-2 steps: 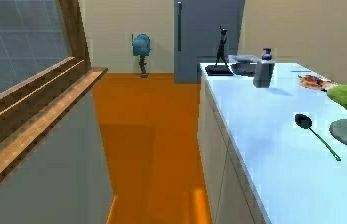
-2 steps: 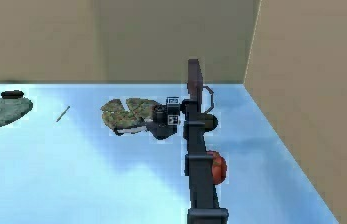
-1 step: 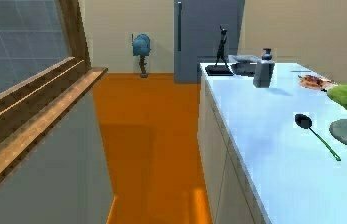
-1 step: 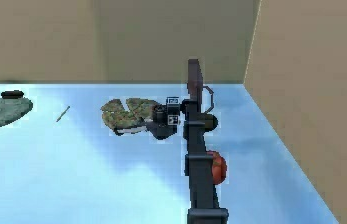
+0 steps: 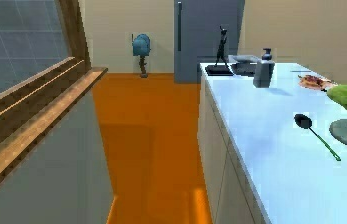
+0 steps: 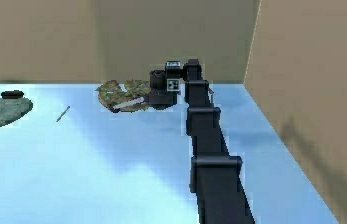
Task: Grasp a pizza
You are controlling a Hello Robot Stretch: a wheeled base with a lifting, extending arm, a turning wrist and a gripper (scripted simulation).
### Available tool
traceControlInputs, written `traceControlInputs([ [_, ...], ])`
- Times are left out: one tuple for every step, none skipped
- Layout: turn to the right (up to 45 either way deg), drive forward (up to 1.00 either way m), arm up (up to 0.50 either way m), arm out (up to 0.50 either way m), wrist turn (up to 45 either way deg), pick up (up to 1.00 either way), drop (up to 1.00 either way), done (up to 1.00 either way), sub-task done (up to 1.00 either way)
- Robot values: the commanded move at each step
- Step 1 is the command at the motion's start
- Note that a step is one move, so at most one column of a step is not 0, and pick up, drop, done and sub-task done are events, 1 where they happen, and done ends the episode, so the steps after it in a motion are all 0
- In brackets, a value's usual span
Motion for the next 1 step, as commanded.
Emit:
traceControlInputs([
  [0.0, 0.00, 0.00, 0.00, 0.0, 0.00, 0.00, 1.00, 0.00],
])
